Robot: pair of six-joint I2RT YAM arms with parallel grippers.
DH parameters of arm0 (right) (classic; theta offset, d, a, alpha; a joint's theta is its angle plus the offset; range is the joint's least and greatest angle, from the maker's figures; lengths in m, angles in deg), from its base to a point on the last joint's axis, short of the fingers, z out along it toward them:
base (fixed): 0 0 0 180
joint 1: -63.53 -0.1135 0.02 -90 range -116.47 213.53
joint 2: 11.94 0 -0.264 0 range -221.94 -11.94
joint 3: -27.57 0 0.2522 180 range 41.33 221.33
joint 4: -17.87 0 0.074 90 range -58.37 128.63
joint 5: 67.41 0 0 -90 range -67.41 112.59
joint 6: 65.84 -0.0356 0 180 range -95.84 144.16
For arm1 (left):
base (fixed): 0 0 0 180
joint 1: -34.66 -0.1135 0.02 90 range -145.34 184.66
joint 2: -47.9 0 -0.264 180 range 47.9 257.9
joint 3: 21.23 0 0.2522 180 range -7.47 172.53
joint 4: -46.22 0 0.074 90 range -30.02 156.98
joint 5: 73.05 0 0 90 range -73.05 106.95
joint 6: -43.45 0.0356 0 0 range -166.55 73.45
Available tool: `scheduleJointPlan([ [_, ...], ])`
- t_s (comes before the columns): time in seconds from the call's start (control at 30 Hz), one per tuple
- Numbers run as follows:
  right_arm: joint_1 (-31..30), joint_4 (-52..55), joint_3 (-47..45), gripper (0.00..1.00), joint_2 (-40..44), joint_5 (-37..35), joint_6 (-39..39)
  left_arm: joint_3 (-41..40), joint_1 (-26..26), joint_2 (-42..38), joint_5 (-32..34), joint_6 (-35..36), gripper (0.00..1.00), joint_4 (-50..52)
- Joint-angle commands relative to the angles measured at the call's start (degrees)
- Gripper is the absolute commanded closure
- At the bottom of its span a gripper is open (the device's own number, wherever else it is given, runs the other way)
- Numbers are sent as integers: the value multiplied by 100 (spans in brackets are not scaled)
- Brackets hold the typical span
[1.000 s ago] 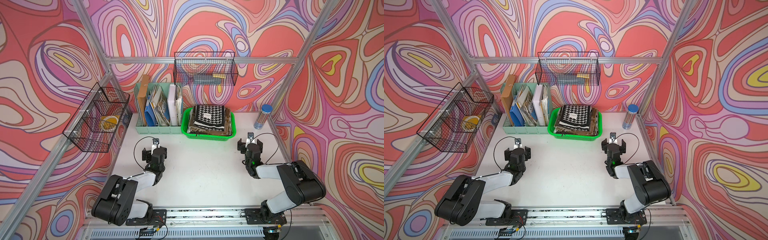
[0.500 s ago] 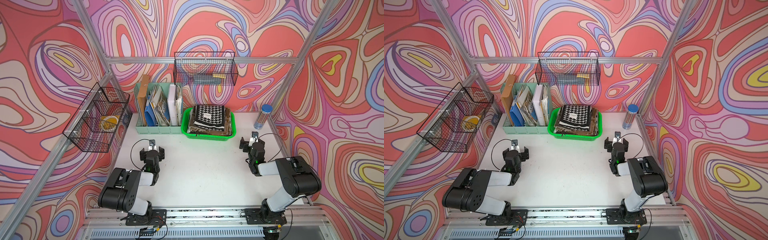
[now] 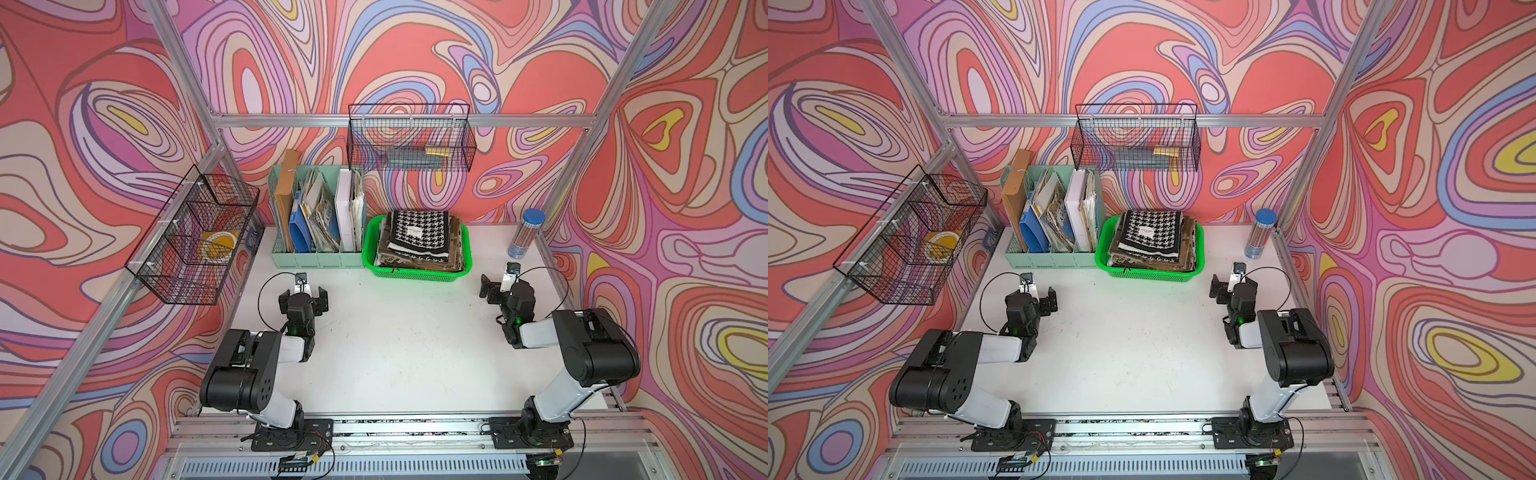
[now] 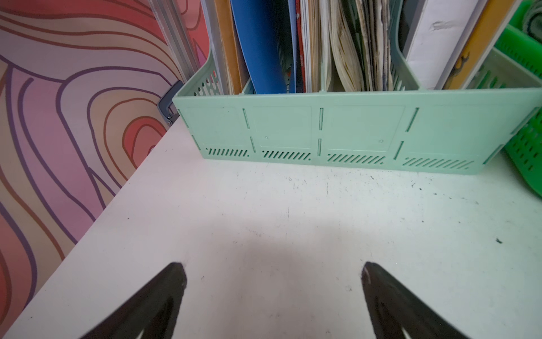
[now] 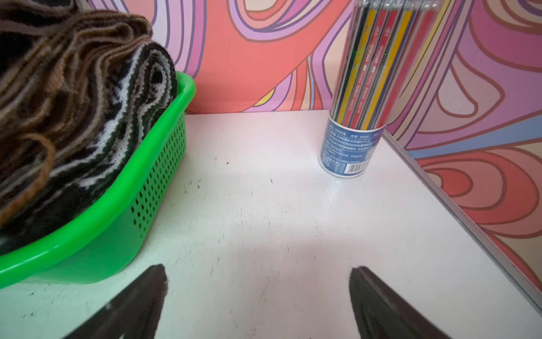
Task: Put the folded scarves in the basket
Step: Reset both arms
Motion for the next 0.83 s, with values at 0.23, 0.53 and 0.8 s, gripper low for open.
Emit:
scheduleJointPlan([
  [0.23,42,7,55,2,-43,70,-56,35,-41,16,-77,-62,1,12],
  [0.53,40,16,57,2,-44,68,-53,28,-41,15,-74,-61,1,11],
  [0.8,38,-1,50,2,-35,54,-46,31,-41,23,-77,-60,1,10],
])
